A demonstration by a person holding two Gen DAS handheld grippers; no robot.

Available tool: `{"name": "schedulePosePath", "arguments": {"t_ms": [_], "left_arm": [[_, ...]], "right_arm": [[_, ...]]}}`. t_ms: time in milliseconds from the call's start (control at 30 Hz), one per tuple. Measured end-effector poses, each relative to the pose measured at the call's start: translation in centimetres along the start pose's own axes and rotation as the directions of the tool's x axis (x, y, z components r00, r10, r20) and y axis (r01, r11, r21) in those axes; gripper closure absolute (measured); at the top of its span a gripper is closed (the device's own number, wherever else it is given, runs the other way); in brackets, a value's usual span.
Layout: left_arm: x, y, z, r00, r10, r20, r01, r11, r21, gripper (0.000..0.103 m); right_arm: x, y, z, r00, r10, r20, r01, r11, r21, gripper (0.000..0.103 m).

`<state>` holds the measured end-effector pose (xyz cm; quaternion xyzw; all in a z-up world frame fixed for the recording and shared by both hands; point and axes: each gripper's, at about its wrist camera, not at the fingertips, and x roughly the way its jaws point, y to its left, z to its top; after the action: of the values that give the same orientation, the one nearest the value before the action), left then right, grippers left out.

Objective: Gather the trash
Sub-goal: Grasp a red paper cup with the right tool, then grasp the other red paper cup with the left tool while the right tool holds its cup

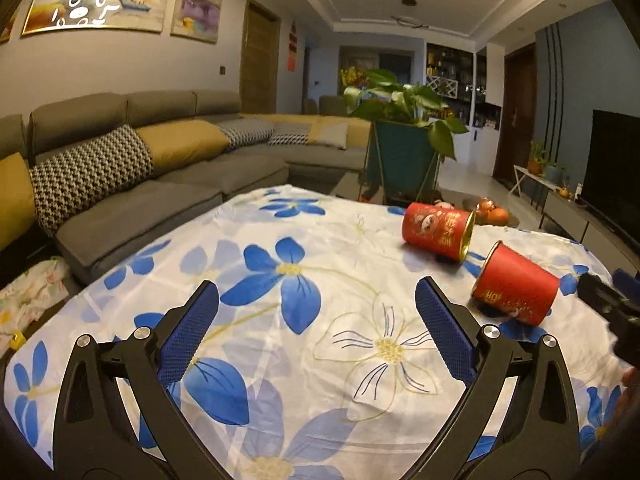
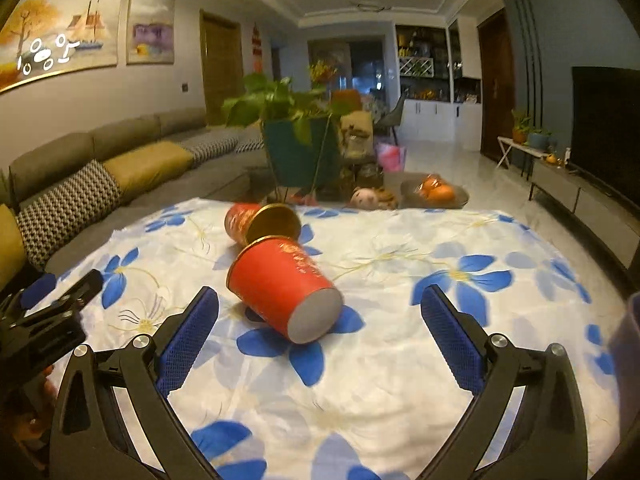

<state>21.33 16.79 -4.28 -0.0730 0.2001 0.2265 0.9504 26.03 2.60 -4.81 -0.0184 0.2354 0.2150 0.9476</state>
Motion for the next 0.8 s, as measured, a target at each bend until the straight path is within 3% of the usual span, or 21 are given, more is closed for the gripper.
{"name": "schedulePosePath", "arguments": {"t_ms": [333,467,567,800], "left_arm": [[-0.4,0.4,-0.7,0.999,-0.053,0.004,0.053,0.998,-0.033,0.006],[-0.2,0.1,-0.8,0.997,-0.073,-0.004,0.073,0.997,-0.023,0.006],[0.0,0.1,-0.8,0.997,-0.079,-0.014,0.079,0.996,-0.028,0.006],[0.1,0.2,-0.8,0.994,-0.104,-0.018,0.103,0.994,-0.036,0.006]], "right_arm": [[4.2,1.0,1.0,0.998,0.021,-0.061,-0.024,0.999,-0.047,0.008],[5.8,1.1,0.8,0.992,0.044,-0.117,-0.05,0.998,-0.048,0.016],[6.5,0.9,0.5,0.985,0.067,-0.159,-0.074,0.997,-0.038,0.031],[6.3,0.7,0.3,0.98,0.112,-0.166,-0.117,0.993,-0.019,0.047]]}}
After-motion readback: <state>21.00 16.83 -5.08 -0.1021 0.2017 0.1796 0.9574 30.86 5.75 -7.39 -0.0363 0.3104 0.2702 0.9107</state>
